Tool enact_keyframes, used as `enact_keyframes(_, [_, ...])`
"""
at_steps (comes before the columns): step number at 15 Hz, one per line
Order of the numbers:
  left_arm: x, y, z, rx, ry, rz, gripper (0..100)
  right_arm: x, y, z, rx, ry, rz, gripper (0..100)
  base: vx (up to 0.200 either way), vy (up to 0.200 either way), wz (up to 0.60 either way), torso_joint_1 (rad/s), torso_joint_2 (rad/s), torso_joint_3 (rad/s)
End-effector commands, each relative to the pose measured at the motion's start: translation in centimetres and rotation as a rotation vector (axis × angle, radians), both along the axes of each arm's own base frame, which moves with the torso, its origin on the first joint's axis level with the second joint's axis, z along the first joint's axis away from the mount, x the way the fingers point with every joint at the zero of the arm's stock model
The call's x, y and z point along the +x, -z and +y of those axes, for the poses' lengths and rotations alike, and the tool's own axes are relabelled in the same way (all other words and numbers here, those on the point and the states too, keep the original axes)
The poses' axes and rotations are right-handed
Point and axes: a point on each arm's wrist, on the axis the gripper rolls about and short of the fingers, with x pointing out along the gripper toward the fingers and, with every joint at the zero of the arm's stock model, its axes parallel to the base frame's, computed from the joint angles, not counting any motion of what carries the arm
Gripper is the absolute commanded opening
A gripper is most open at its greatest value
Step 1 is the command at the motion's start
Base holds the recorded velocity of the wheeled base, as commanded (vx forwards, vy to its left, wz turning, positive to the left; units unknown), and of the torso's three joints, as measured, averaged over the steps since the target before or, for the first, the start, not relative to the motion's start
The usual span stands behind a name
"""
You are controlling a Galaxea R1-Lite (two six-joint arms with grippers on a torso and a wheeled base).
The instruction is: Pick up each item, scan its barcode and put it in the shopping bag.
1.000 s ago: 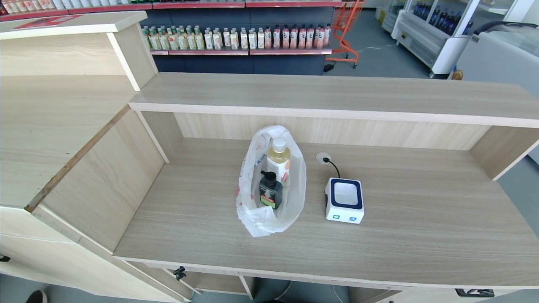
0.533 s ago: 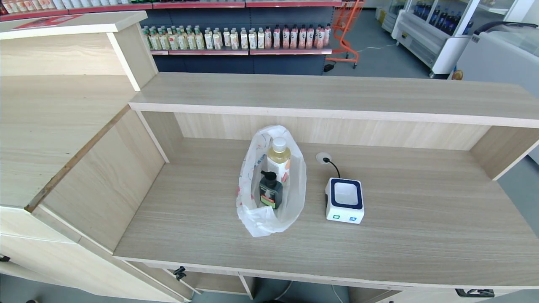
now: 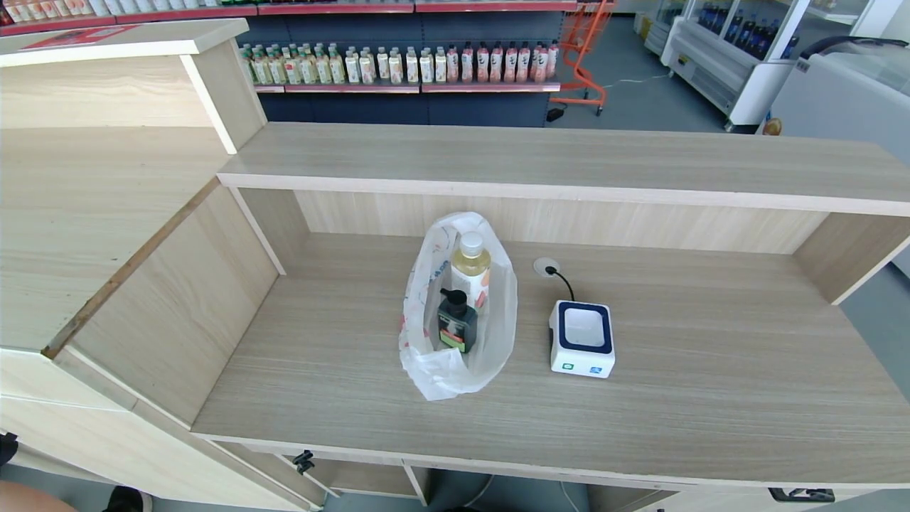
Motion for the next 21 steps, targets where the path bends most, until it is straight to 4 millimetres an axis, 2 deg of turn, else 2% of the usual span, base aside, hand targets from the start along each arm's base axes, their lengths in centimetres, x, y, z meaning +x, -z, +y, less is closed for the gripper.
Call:
enact_keyframes(1, [0.07, 0.03, 0.0, 0.002, 0.0, 0.01, 100, 0.04, -0.02, 0.0, 0.0, -0.001, 0.004, 0, 0.0, -0.2, 0.0, -0.002, 0.01, -0.007])
enact_keyframes(7, [-0.02, 0.01, 0.0, -0.002, 0.0, -0.003, 100, 0.04, -0.02, 0.0, 0.0, -0.001, 0.004, 0, 0.0, -0.2, 0.0, 0.004, 0.0, 0.0])
enact_keyframes(10, [0.0, 0.0, 0.0, 0.002, 0.0, 0.0, 100, 0.04, -0.02, 0.0, 0.0, -0.001, 0.004, 0, 0.0, 0.0, 0.0, 0.0, 0.0, 0.0])
enact_keyframes(13, [-0.01, 0.05, 0.0, 0.0, 0.0, -0.001, 100, 0.04, -0.02, 0.0, 0.0, -0.001, 0.004, 0, 0.2, 0.0, 0.0, -0.007, 0.0, 0.002])
enact_keyframes(21, [-0.01, 0.05, 0.0, 0.0, 0.0, -0.001, 100, 0.04, -0.02, 0.0, -0.002, -0.001, 0.004, 0, 0.0, 0.0, 0.0, 0.0, 0.0, 0.0])
